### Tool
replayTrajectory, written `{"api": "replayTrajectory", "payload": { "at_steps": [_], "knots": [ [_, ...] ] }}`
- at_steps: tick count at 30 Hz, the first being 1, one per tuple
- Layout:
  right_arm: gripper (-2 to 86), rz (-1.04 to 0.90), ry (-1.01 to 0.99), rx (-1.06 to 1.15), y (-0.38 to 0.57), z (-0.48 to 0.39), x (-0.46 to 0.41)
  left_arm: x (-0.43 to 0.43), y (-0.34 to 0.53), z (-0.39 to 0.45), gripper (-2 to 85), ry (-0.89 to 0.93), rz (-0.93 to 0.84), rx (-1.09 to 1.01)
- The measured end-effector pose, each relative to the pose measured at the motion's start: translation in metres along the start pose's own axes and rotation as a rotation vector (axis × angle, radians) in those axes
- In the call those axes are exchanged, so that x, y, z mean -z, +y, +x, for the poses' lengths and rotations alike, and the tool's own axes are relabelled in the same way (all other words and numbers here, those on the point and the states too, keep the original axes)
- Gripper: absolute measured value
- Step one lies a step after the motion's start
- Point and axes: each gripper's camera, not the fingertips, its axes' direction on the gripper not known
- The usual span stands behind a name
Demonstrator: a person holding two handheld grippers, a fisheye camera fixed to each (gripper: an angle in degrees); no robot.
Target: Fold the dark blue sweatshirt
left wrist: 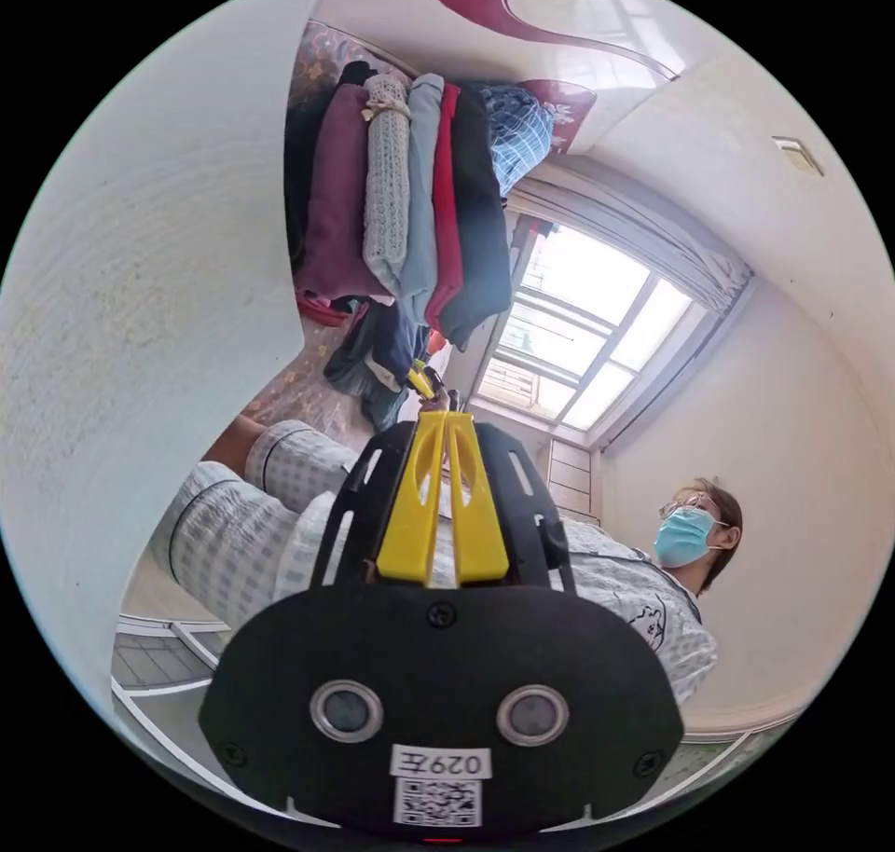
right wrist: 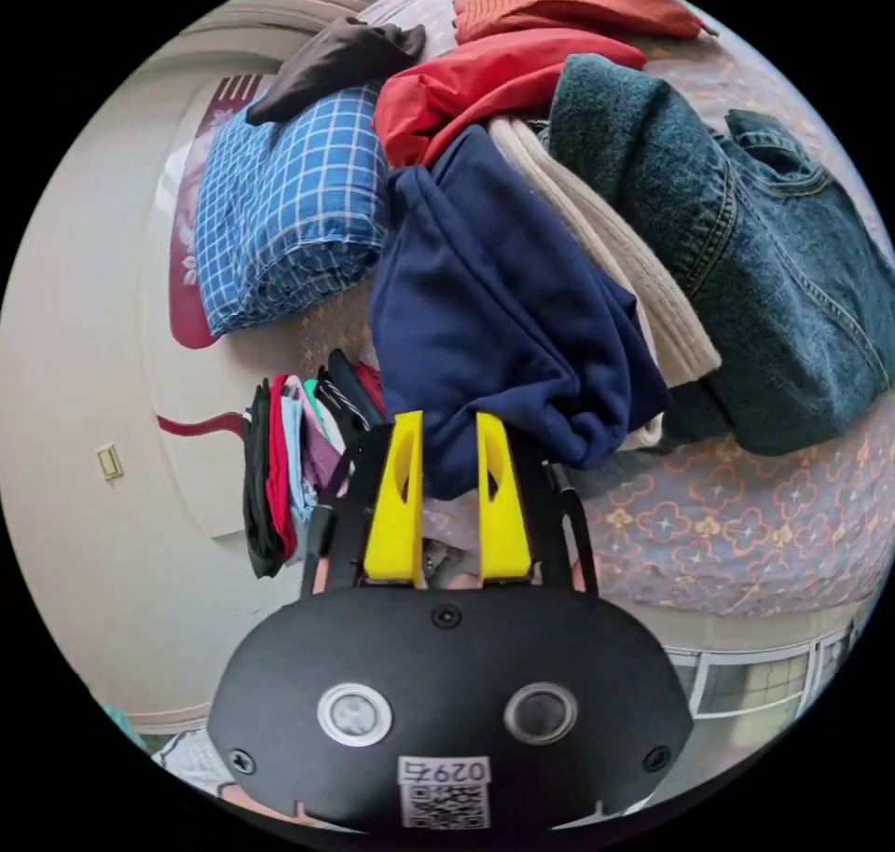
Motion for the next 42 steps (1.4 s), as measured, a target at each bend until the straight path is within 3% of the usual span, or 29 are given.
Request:
{"api": "replayTrajectory", "payload": {
  "at_steps": [1,3,8,12,15,17,20,25,27,35,38,42],
  "knots": [
    [13.6,0.015,-0.085,-0.01,0.003,0.003,0.004,0.001,-0.001,-0.001,-1.0,0.005,-0.005,-0.006],
    [13.7,-0.001,-0.042,0.014,0.007,-0.004,0.005,0.004,0.0,-0.002,-1.0,0.019,-0.009,-0.016],
    [11.9,-0.018,0.348,0.159,0.025,-0.053,-0.018,0.01,0.009,-0.01,-1.0,0.031,-0.036,-0.027],
    [9.8,-0.122,0.802,0.315,0.044,-0.107,-0.069,0.016,0.029,-0.021,-1.0,0.072,-0.019,-0.027],
    [4.2,-0.126,0.861,0.322,0.059,-0.125,-0.072,0.02,0.046,-0.029,-1.0,0.135,-0.024,-0.044],
    [3.1,-0.088,0.758,0.304,0.073,-0.126,-0.059,0.027,0.058,-0.033,-1.0,0.154,-0.016,-0.051],
    [2.1,0.024,0.311,0.317,0.108,-0.115,-0.017,0.05,0.083,-0.043,-1.0,0.157,0.019,-0.041],
    [1.2,0.276,-0.657,0.39,0.192,-0.09,0.057,0.101,0.126,-0.065,-1.0,0.155,0.081,0.006],
    [1.0,0.349,-0.806,0.457,0.224,-0.1,0.078,0.115,0.137,-0.068,-1.0,0.15,0.085,0.013],
    [0.6,0.421,-0.889,1.133,0.4,-0.25,0.154,0.162,0.161,-0.06,-1.0,0.15,0.074,-0.04],
    [0.6,0.307,-0.997,1.381,0.47,-0.312,0.133,0.176,0.17,-0.057,-1.0,0.172,0.069,-0.071],
    [0.5,-0.008,-1.217,1.58,0.552,-0.398,0.046,0.209,0.203,-0.053,-1.0,0.225,0.108,-0.129]
  ]
}}
